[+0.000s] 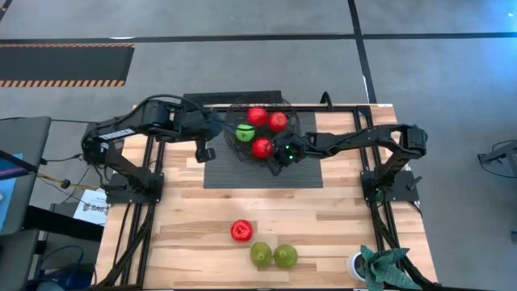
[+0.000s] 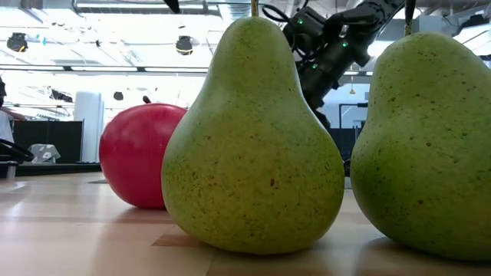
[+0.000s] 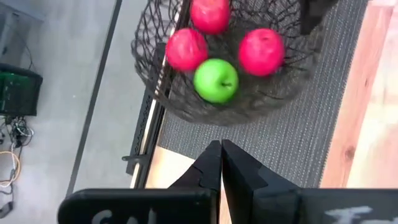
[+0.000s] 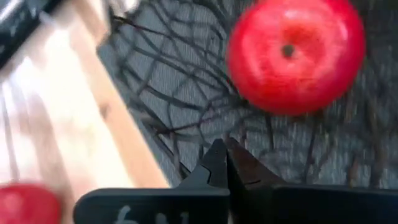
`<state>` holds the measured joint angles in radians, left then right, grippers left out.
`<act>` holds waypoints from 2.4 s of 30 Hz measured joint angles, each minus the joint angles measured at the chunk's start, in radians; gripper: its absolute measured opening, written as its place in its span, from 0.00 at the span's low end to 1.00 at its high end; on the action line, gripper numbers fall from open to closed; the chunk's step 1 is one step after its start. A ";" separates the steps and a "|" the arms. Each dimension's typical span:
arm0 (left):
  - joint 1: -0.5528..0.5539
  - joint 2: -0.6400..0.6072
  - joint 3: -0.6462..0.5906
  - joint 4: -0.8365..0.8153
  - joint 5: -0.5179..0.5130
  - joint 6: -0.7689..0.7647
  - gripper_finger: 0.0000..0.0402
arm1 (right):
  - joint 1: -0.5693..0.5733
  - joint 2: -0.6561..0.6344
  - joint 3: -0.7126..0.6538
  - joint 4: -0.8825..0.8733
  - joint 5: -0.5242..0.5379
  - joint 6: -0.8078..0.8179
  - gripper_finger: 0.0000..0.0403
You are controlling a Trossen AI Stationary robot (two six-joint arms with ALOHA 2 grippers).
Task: Build produce basket
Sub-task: Put the red apple into the black basket, then put the green pear into the black basket
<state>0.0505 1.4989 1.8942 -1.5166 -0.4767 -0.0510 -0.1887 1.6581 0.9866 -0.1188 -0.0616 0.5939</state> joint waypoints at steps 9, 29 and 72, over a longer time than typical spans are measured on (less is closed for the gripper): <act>-0.005 -0.028 0.000 -0.012 -0.004 -0.016 0.00 | 0.056 -0.109 0.018 -0.015 -0.001 0.017 0.00; -0.168 -0.065 -0.253 -0.002 0.062 -0.213 0.00 | 0.408 -0.465 0.052 -0.506 0.105 0.258 0.00; -0.271 -0.074 -0.532 0.409 0.182 -0.399 0.00 | 0.750 -0.060 0.227 -0.198 0.017 0.567 0.21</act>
<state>-0.2208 1.4246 1.3621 -1.1073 -0.2950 -0.4503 0.5609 1.5983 1.2139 -0.3169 -0.0450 1.1607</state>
